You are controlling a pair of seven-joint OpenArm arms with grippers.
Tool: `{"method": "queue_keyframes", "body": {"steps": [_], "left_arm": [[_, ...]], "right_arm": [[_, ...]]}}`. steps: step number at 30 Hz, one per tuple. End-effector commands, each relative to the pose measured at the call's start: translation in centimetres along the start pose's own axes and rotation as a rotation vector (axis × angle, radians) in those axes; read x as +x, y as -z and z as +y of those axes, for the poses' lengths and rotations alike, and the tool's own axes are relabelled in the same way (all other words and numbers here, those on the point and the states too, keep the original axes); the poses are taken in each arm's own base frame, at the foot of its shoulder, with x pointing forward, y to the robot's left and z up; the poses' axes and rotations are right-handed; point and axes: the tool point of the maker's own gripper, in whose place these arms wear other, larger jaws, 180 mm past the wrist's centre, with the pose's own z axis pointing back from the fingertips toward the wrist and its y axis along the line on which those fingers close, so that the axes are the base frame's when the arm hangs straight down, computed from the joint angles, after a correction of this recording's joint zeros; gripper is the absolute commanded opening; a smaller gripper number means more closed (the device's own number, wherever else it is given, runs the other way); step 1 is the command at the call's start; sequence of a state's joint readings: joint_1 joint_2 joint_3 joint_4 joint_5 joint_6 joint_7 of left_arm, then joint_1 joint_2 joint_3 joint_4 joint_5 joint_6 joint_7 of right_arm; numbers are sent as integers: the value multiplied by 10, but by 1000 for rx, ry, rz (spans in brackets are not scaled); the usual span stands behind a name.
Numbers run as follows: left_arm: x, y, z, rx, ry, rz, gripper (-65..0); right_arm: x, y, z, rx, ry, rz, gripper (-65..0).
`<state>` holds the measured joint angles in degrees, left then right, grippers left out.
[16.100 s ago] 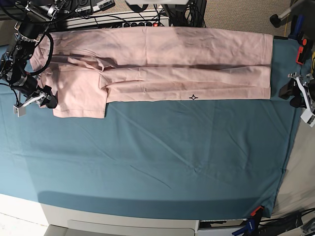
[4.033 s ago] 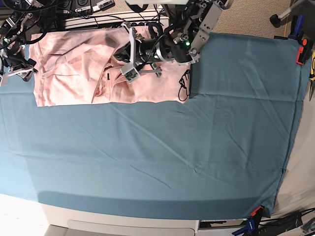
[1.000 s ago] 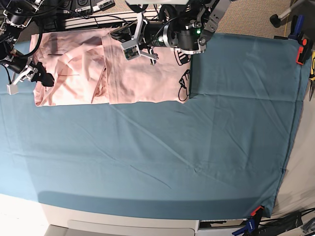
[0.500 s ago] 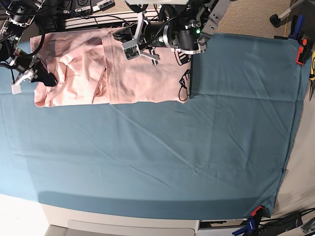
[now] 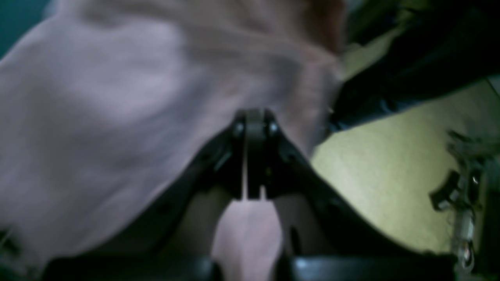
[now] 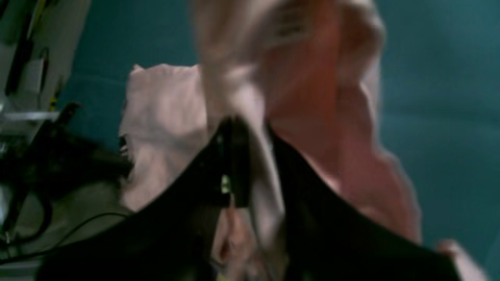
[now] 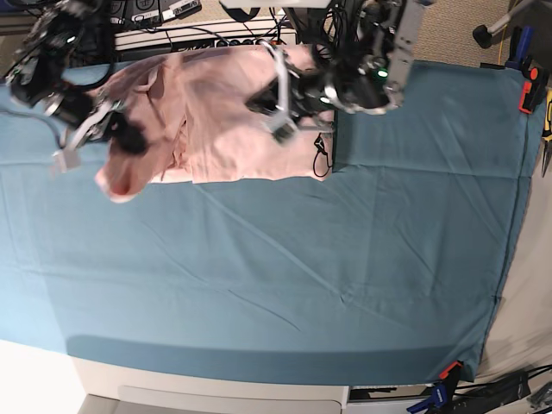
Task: Fold the T-shirt properly
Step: 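Lift the shirt end with the right gripper and fold it toward the left gripper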
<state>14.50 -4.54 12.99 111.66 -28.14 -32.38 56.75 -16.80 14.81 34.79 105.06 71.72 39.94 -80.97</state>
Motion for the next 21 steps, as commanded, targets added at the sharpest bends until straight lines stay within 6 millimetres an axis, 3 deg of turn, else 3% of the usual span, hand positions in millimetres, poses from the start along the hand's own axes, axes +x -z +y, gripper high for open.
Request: {"method": "queue_keyframes", "body": {"steps": [1,4,9,15,21], "left_arm": [[12,-9,7,18,7,-49,-650],[6,-29,34,98,3,-42,-650],[0,-57,62,152,-47,-55,-650],[-5,-78,80,195,-78,-64,-650],[-3,-83,85,206,-91,-79,-650]], "right_arm": [[8,-1,11,20,-22,-38,-650],[-5,14,39,81,-5,-26,-650],[-34,54,83,182,-18,78,-650],[-31,90,118,242,-78,75,-650],[-25,112,144,268,-110,44,-650]]}}
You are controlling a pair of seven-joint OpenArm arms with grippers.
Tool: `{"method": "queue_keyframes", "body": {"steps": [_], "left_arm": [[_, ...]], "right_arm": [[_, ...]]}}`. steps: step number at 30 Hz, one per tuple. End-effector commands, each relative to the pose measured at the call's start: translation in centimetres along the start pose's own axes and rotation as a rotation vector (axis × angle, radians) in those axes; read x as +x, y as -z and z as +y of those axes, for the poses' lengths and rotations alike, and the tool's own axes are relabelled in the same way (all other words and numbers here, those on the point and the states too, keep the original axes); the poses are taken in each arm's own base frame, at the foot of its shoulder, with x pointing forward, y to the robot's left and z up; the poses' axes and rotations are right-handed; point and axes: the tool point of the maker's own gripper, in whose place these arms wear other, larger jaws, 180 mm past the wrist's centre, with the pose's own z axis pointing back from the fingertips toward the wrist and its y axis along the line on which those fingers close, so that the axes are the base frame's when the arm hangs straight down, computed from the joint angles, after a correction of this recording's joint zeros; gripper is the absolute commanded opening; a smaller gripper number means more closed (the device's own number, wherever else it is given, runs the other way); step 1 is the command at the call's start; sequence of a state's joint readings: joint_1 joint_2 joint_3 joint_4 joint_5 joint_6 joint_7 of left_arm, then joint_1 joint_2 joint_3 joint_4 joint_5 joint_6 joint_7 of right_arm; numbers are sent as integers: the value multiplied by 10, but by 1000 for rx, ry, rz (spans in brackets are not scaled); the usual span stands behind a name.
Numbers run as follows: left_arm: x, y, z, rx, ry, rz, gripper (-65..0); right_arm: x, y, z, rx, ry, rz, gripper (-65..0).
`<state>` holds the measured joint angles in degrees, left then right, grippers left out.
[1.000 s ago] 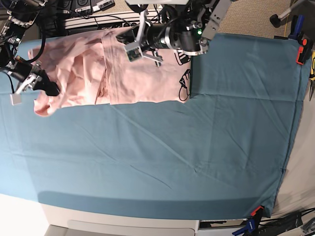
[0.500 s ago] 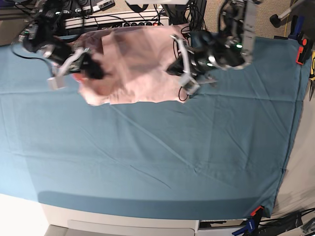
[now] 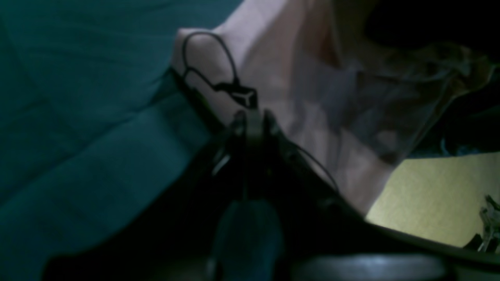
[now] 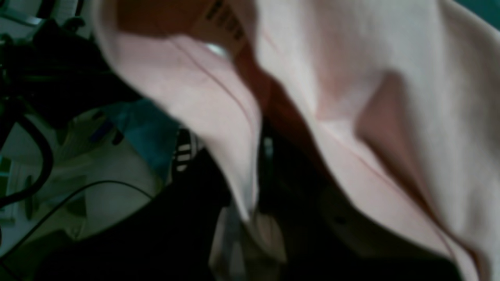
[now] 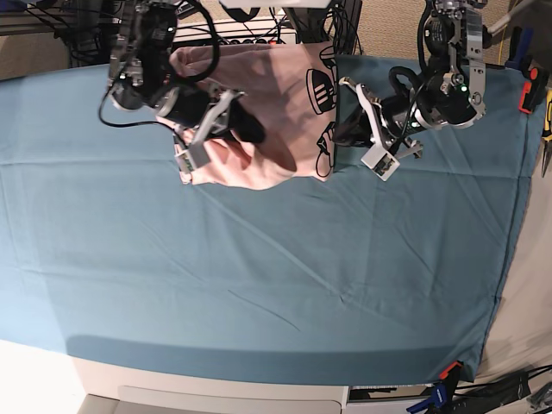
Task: Fold the T-shirt properly
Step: 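Lift the shirt end with the right gripper and fold it toward the left gripper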
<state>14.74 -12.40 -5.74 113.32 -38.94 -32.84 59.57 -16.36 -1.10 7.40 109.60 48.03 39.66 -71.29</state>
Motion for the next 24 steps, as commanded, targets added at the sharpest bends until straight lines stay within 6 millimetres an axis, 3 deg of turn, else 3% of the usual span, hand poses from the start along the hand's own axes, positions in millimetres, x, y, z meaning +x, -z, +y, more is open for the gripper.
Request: {"method": "queue_keyframes", "body": {"steps": [1,8,15,19,24], "left_arm": [[12,-3,-3,-12,13,-46,-650],[12,-3,-3,-12,13,-46,-650],[12,-3,-3,-12,13,-44,-650],[12,-3,-3,-12,13,-44,-650],[12,-3,-3,-12,14,-44,-650]], "right_arm": [[15,3,12,37,-25,-51,-650],[7,21,30,65,-96,5,-650],[5,23,25,27,-126,18,-650],[8,23,27,40,-119,2,-375],[24,15,70,276,-17,-87,-356]]}}
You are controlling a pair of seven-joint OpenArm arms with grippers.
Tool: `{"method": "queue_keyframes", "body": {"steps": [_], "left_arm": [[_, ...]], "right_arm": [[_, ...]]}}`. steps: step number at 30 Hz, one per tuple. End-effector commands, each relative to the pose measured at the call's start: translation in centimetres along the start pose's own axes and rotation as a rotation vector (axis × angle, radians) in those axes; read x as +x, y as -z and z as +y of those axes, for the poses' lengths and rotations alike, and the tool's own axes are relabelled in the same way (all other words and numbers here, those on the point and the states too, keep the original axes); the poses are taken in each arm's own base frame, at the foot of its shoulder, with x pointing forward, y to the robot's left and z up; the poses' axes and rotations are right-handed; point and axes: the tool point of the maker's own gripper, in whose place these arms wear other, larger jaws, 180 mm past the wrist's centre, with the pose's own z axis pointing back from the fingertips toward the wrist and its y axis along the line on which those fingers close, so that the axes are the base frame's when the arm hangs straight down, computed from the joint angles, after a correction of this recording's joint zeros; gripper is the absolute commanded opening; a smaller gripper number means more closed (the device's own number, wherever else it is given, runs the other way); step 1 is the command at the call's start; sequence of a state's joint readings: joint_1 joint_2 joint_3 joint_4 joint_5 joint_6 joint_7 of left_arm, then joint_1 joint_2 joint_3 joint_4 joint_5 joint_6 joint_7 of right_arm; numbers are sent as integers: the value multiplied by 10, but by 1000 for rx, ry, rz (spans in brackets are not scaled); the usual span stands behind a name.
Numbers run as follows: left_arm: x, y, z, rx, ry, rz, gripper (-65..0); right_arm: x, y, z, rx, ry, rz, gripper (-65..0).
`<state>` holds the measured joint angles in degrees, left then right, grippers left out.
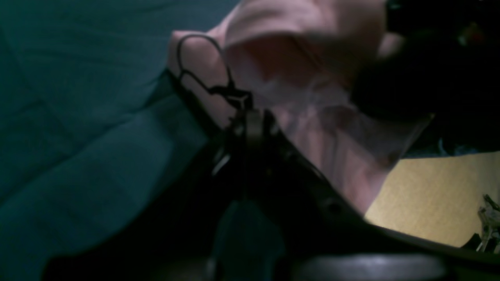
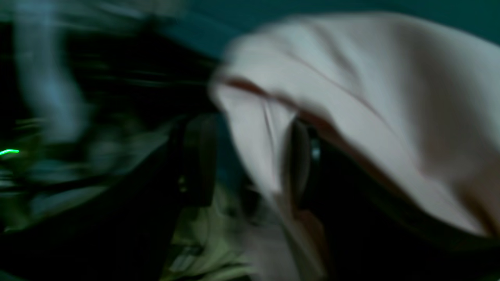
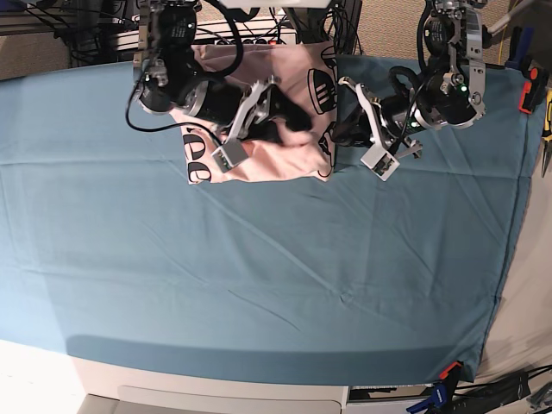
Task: Fold the T-shirt properly
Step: 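Lift the shirt end with the right gripper and fold it toward the left gripper, then press the folded bundle flat with the right gripper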
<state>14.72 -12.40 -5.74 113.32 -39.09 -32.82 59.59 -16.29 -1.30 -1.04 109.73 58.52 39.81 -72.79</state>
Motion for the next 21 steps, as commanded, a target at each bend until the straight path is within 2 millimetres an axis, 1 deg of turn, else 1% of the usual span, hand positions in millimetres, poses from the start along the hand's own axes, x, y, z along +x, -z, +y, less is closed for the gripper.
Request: {"method": "queue_keyframes", "body": {"steps": [1,3,5,7,9,11,14,16,18,20,21], "left_arm": [[12,-3,-3,-11,14,-42,-650],[12,-3,-3,-11,14,-43,-650],[12,-3,-3,-11,14,-42,-650],[11,-3,-3,-11,13,-41,-650],[10,-3,-4,-11,11,-38,-650],[9,-3,-4,-13,9,-37,-650],[7,-3,-5,-14,4,-33,-650],[6,-3,-5,-15,5,-33,-650],[6,-3,-5,-15,5,-33,-650],[7,-3,-5,-14,5,-33,-650],[7,-3,-5,-15,5,-33,-650]], "right_arm": [[14,-2,14,56,-18,-43,-356],[16,-5,27,100,-37,-28,-356],[19,-12,29,77,-85,-13,-356],[26,-23,25,16,-123,-24,-356],[34,-40,15,-71,-148,-57,-356],[44,-61,1,-180,-165,-107,-356],[56,-101,-23,-356,-192,-159,-356],[55,-131,-43,-484,-204,-143,-356],[50,-161,-58,-587,-198,-125,-356],[42,-186,-68,-668,-184,-101,-356],[36,-196,-70,-696,-174,-85,-356]]}}
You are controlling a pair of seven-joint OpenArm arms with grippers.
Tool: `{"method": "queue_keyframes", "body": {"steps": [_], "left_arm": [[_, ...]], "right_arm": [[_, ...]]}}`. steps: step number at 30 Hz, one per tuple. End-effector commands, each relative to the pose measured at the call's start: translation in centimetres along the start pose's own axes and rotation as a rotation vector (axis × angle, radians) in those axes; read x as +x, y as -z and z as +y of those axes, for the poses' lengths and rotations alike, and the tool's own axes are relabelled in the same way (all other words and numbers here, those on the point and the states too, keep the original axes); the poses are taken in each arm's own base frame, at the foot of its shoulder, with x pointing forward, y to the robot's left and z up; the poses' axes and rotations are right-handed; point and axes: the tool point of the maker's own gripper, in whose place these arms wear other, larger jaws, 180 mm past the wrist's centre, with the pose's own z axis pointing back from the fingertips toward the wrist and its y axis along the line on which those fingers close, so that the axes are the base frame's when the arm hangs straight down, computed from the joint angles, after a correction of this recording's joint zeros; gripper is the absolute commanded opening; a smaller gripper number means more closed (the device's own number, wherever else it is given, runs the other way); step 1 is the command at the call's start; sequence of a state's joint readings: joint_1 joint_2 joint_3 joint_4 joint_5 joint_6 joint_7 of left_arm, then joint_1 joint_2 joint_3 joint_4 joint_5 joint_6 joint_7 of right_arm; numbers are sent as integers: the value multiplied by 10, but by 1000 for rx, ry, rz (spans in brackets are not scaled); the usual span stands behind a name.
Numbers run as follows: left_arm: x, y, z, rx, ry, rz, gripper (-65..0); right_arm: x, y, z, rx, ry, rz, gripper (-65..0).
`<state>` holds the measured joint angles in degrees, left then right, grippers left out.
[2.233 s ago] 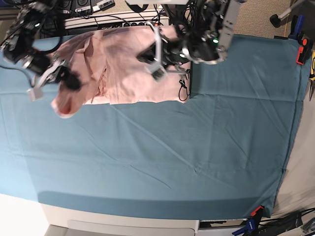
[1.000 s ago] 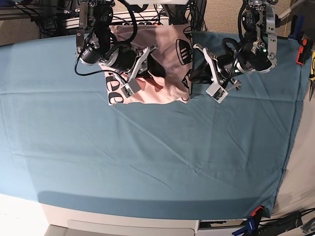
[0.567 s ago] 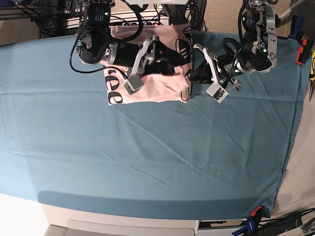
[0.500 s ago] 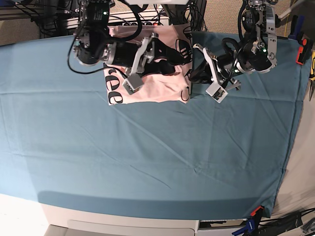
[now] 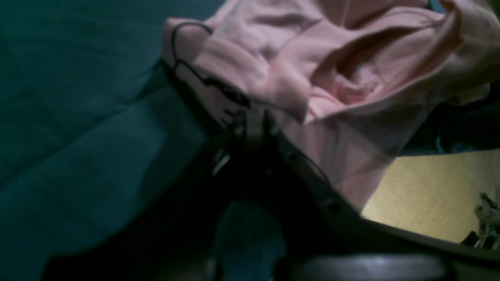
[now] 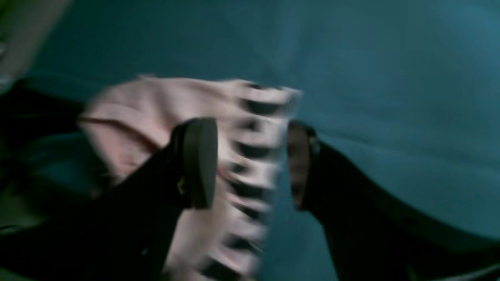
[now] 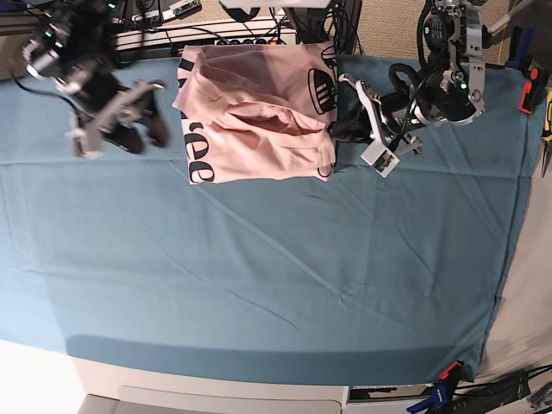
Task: Fold the T-shirt properly
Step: 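Press the folded bundle flat with the right gripper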
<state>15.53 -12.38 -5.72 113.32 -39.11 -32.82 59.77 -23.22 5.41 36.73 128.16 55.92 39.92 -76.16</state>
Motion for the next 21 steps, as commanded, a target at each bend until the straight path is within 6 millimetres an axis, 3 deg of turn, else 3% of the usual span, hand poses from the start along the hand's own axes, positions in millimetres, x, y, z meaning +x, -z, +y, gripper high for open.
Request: {"method": "queue_keyframes", "body": {"steps": [1,5,10,12,16,21], "left_arm": [[12,-3,-3,-12,14,-46,-650],[14,-3,-6,-29,16,-57,-650],[15,-3,-10,-47,24,-64,-650],[14,-3,-10,-47,24,-58,-650],[15,-3,-10,-47,24,-59,-650],[15,-3,-10,-50,22,-62,-650]], "right_arm": [[4,-6,0,2,-10,-21,-356],[-16,-8,7,26,17,40,-356],[-39,12,24,78,1,136,-366],[-44,19,24,55,-34,164,-427],[-35,24,27,50,-32,117,-642],[-26,23,17,17,-39,88,-650]]}}
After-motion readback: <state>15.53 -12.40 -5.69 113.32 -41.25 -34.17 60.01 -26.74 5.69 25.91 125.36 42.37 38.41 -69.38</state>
